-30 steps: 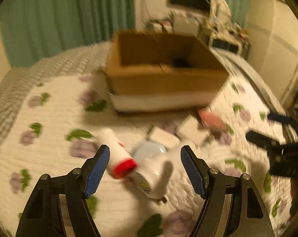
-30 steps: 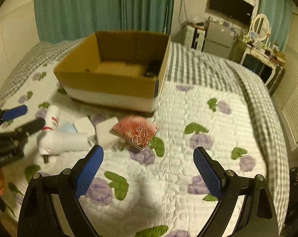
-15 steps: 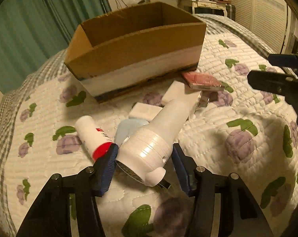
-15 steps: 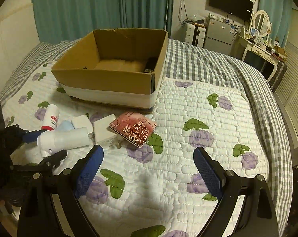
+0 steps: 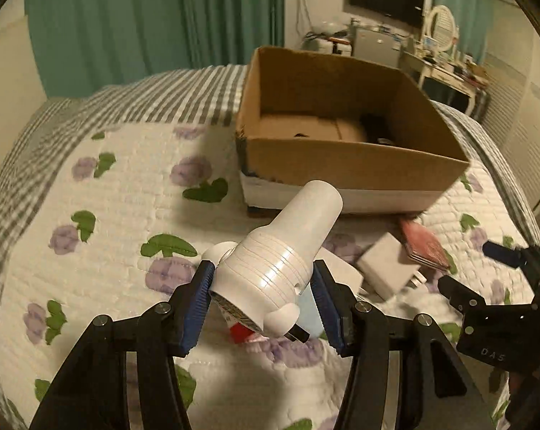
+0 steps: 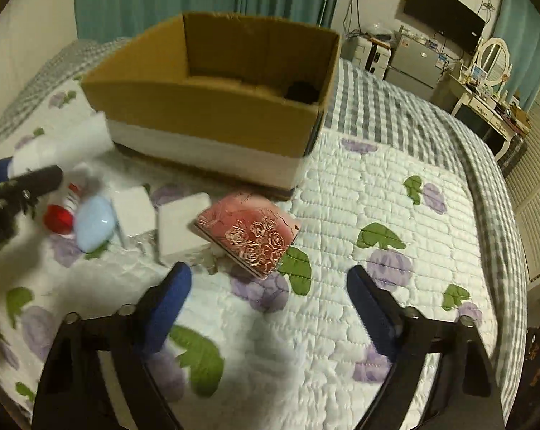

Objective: Organize rigid objects
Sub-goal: 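Grasp the white hair dryer with the left tool, then grasp the pink rose card case with the right tool while the left holds the dryer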

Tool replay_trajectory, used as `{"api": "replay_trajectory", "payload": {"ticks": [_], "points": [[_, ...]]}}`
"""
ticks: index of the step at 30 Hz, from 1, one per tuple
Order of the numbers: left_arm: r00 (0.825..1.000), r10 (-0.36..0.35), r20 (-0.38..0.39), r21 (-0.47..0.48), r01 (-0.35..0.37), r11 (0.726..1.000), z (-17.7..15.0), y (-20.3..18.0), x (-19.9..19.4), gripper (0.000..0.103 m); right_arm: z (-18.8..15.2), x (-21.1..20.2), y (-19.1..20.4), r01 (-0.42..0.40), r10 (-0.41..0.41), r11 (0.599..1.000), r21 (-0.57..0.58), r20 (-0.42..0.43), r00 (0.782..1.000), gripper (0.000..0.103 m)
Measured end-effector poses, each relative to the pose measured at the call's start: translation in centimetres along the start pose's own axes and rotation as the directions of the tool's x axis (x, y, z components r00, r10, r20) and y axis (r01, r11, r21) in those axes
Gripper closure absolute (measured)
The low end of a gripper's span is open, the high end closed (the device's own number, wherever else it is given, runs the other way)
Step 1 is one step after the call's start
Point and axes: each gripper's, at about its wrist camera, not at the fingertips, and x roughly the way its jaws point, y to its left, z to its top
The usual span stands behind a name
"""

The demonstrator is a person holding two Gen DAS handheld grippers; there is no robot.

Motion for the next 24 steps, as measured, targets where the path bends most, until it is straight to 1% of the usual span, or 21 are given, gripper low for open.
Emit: {"api": "replay_trajectory", "payload": {"ticks": [3,6,7,8,11,12,13,17,18,22,24], "points": [[1.000,-0.013,-0.008,-0.012,0.013,1.000,-0.1,0.0,0.7,0.048,0.2,1.3,-0.3,-0.001,0.001,1.000,0.001,-0.016,1.000,0.028],[1.000,-0.021,-0.016,-0.006,0.021,1.000,-0.2,-0.2,1.0,0.048,0.4,2.7,0.2,0.032,-0.034,0.998,-0.053,-0.037,0.999,0.034],[1.000,-0.021,-0.017,-0.006,0.021,1.000,-0.2,-0.2,1.1,0.047,0.4,3.1,0.5,0.039,-0.042,0.997,-0.069,-0.040,0.998,0.038],[1.000,-0.024,-0.020,-0.007,0.024,1.000,-0.2,-0.2,1.2,0.048,0.4,3.6,0.8,0.043,-0.048,0.995,-0.086,-0.047,0.998,0.040],[0.999,-0.026,-0.026,-0.008,0.026,1.000,-0.3,-0.2,1.4,0.048,0.4,4.2,1.7,0.066,-0.071,0.990,-0.126,-0.037,0.997,0.045],[0.999,-0.024,-0.026,-0.005,0.024,1.000,-0.4,-0.2,1.4,0.048,0.5,4.2,1.9,0.071,-0.075,0.988,-0.137,-0.025,0.997,0.050],[0.999,-0.023,-0.025,-0.003,0.023,1.000,-0.4,-0.3,1.4,0.048,0.6,4.1,2.0,0.072,-0.075,0.987,-0.143,-0.017,0.997,0.058],[0.999,-0.029,-0.022,-0.003,0.029,1.000,-0.3,-0.3,1.3,0.048,0.9,3.7,2.7,0.114,-0.113,0.977,-0.179,0.016,0.993,0.071],[0.999,-0.031,-0.022,0.000,0.031,1.000,-0.3,-0.3,1.2,0.048,1.0,3.5,2.8,0.116,-0.114,0.977,-0.180,0.023,0.993,0.080],[0.999,-0.036,-0.021,-0.001,0.036,0.999,-0.4,-0.5,0.9,0.048,1.0,1.7,2.2,0.097,-0.089,0.985,-0.145,0.060,0.994,0.091],[0.999,-0.039,-0.017,-0.003,0.039,0.999,-0.4,-0.6,0.4,0.048,0.9,0.9,2.0,0.086,-0.079,0.988,-0.129,0.063,0.995,0.091]]}}
